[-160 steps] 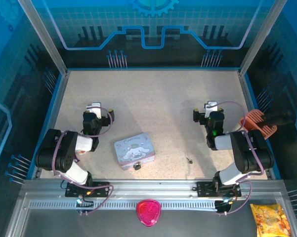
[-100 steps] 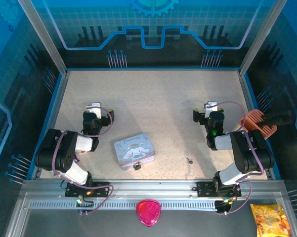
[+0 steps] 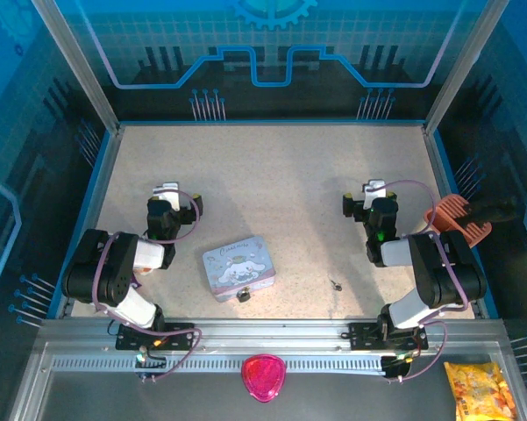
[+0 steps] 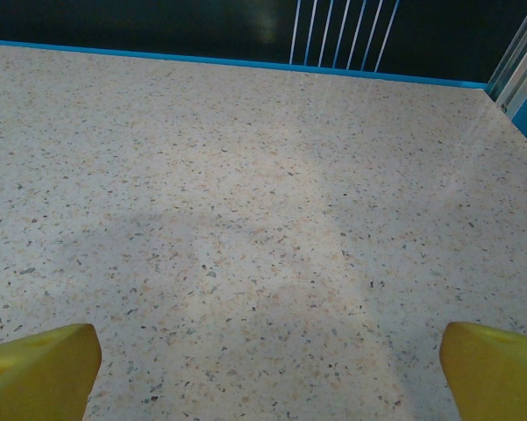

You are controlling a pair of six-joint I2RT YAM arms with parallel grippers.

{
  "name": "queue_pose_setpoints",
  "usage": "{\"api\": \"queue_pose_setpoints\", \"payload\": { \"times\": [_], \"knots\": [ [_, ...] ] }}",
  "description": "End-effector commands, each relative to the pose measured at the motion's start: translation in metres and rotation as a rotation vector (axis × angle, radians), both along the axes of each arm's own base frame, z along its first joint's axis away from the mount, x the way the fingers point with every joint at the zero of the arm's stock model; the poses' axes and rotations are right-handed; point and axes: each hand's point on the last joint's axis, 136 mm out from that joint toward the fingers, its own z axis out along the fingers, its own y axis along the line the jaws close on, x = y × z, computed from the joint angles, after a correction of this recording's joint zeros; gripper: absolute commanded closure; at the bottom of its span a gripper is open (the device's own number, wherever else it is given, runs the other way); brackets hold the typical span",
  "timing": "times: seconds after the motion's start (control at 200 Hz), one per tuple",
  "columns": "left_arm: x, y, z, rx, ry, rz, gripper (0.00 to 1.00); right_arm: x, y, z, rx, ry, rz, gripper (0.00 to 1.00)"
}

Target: Unlock a padlock with a key

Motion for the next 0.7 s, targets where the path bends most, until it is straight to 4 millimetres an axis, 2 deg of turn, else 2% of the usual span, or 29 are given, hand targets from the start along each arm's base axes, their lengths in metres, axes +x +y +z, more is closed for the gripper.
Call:
{"api": "queue_pose_setpoints", "payload": {
  "times": [0.0, 0.235, 0.325, 0.42, 0.53, 0.625, 0.695],
  "knots": [
    [0.005, -0.001, 0.011, 0.0, -0.029, -0.018, 0.01, 0.002, 0.003, 0.009, 0.0, -0.039, 0.005, 0.0],
    [0.005, -0.001, 0.011, 0.002, -0.03, -0.017, 0.01, 0.002, 0.003, 0.009, -0.001, -0.039, 0.005, 0.0],
    [0.003, -0.006, 0.015, 0.007, -0.037, -0.05, 0.01, 0.002, 0.003, 0.009, 0.0, -0.041, 0.005, 0.0],
    [-0.001, -0.009, 0.03, 0.024, -0.058, -0.054, 0.01, 0.001, 0.006, 0.012, -0.008, -0.056, 0.02, 0.0],
    [-0.008, -0.011, 0.052, 0.035, -0.069, -0.052, 0.01, -0.004, 0.01, 0.023, -0.013, -0.077, 0.04, 0.0],
    [-0.014, -0.014, 0.085, 0.009, -0.125, -0.049, 0.01, -0.009, 0.014, 0.036, -0.032, -0.071, 0.054, 0.0],
    [-0.018, -0.013, 0.109, -0.051, -0.158, -0.033, 0.01, -0.013, 0.019, 0.054, -0.029, -0.076, 0.073, 0.0]
  ]
}}
